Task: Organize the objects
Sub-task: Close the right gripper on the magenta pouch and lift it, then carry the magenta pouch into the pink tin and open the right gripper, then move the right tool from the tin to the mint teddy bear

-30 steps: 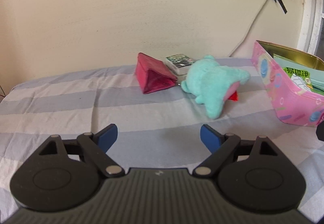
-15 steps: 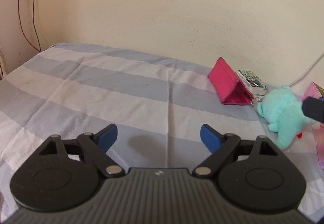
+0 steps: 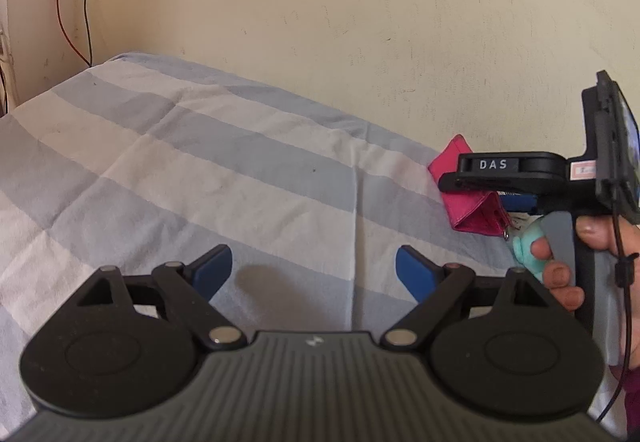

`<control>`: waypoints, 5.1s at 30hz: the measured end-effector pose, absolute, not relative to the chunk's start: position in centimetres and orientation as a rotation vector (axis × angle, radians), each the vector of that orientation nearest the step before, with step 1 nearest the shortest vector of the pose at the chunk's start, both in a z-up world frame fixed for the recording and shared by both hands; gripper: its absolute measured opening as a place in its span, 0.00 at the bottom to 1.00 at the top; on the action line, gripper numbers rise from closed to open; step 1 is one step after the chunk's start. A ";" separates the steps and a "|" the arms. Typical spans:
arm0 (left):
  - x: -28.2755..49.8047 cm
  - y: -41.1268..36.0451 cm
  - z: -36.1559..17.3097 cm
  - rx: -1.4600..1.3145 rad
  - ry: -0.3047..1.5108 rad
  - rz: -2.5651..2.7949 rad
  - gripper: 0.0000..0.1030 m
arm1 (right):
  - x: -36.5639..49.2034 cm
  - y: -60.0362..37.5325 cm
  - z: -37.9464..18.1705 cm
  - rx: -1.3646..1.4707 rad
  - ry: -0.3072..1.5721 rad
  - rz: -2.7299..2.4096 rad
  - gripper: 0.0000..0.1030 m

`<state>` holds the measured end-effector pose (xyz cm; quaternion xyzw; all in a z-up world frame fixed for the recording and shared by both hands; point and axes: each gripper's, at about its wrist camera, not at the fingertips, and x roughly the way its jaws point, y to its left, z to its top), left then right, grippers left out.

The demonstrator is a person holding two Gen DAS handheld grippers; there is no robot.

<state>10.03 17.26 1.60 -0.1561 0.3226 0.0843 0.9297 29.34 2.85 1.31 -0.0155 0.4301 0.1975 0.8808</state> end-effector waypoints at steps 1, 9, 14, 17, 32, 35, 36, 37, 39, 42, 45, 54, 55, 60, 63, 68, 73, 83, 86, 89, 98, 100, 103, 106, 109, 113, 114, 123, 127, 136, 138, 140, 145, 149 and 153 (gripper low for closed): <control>10.1 17.3 1.6 -0.321 0.659 0.174 0.88 | 29.5 2.9 1.0 -0.030 0.906 0.421 0.76; 9.5 18.6 2.1 -0.363 0.624 0.213 0.88 | 23.4 4.1 1.4 -0.240 0.803 0.625 0.70; 9.1 19.9 2.4 -0.413 0.602 0.235 0.88 | 15.5 1.7 1.9 -0.411 0.723 0.837 0.71; 9.3 19.4 2.3 -0.409 0.615 0.199 0.88 | 10.4 -0.5 2.5 -0.462 0.712 0.960 0.71; 9.5 14.9 0.9 -0.328 0.678 -0.168 0.94 | 0.4 -14.7 1.4 0.041 0.706 0.751 0.95; 8.6 14.8 1.2 -0.342 0.679 -0.210 0.94 | 0.0 -15.4 1.6 0.070 0.709 0.743 0.95; 8.1 14.6 1.5 -0.340 0.674 -0.223 0.94 | -0.1 -15.4 1.6 0.073 0.709 0.743 0.95; 7.6 14.6 1.7 -0.335 0.667 -0.239 0.94 | -0.2 -15.5 1.6 0.076 0.707 0.743 0.95; 6.3 14.2 2.2 -0.326 0.650 -0.282 0.94 | -0.6 -15.4 1.5 0.077 0.705 0.739 0.95; 4.8 14.0 2.6 -0.332 0.639 -0.349 0.96 | -0.5 -14.9 2.0 0.075 0.694 0.753 0.95; 3.8 13.1 2.8 -0.310 0.638 -0.400 0.97 | -1.0 -14.3 1.8 0.081 0.683 0.779 0.95; 4.2 10.1 0.3 -0.189 0.773 -0.409 0.92 | 0.7 -10.3 0.9 -0.005 0.740 0.802 0.93; 3.7 9.8 0.2 -0.172 0.757 -0.399 0.92 | 0.8 -10.1 1.0 -0.006 0.736 0.799 0.92; 3.2 7.2 0.8 -0.132 0.779 -0.436 0.78 | 1.4 -9.8 0.9 0.017 0.710 0.788 0.77; 3.2 5.9 1.7 -0.128 0.766 -0.455 0.78 | 1.5 -11.6 0.9 0.066 0.703 0.778 0.74; 3.4 1.7 5.1 -0.098 0.688 -0.540 0.78 | 0.6 -16.3 3.2 0.135 0.596 0.729 0.73; 4.8 -5.5 8.2 -0.019 0.627 -0.626 0.79 | -0.2 -21.2 5.5 0.095 0.473 0.607 0.73; 8.7 -19.4 8.8 0.062 0.634 -0.781 0.80 | 1.6 -33.4 7.3 0.146 0.377 0.388 0.74; 10.1 -22.4 7.8 0.066 0.667 -0.798 0.80 | 2.2 -36.5 6.9 0.160 0.389 0.346 0.74; 11.1 -24.6 6.7 0.085 0.692 -0.785 0.81 | 3.3 -38.6 5.9 0.180 0.421 0.302 0.74; 10.5 -25.8 6.4 0.177 0.607 -0.580 0.89 | 3.7 -40.2 4.4 0.146 0.369 0.139 0.89; 9.9 -25.5 6.4 0.185 0.604 -0.558 0.89 | 3.7 -40.0 4.1 0.100 0.360 0.030 0.89; 9.0 -24.5 6.3 0.180 0.602 -0.544 0.89 | 3.3 -40.4 4.3 0.124 0.353 0.002 0.87; 7.9 -23.7 6.6 0.182 0.592 -0.523 0.90 | 2.3 -40.2 4.6 0.137 0.345 0.012 0.88; 6.6 -23.0 7.1 0.206 0.561 -0.504 0.90 | 0.8 -40.1 4.7 0.163 0.331 0.013 0.88; 4.7 -21.8 7.4 0.238 0.533 -0.481 0.91 | -0.7 -40.1 5.0 0.239 0.325 0.030 0.89; 4.4 -21.6 7.4 0.246 0.530 -0.474 0.91 | -0.9 -40.0 5.0 0.252 0.327 0.034 0.89; 2.3 -17.5 7.2 0.240 0.535 -0.436 0.91 | -3.0 -37.5 5.7 0.275 0.339 0.061 0.89; 1.7 -15.2 7.1 0.224 0.532 -0.412 0.91 | -3.6 -35.6 6.1 0.249 0.345 0.081 0.91; 1.8 -9.1 6.3 0.168 0.530 -0.325 0.93 | -3.3 -29.9 6.3 0.170 0.397 0.163 0.91; 2.1 -7.8 5.9 0.151 0.539 -0.302 0.93 | -3.1 -28.5 6.0 0.149 0.414 0.184 0.91; 2.4 -6.4 5.4 0.136 0.545 -0.277 0.93 | -2.8 -27.2 5.7 0.129 0.433 0.205 0.91; 3.5 -2.8 4.3 0.079 0.568 -0.219 0.93 | -1.9 -23.8 4.6 0.073 0.488 0.259 0.91; 4.5 0.1 3.5 0.033 0.582 -0.160 0.93 | -1.1 -21.4 3.7 0.036 0.527 0.298 0.91; 5.7 2.9 2.9 -0.033 0.599 -0.093 0.93 | -0.1 -19.2 3.0 -0.002 0.564 0.332 0.91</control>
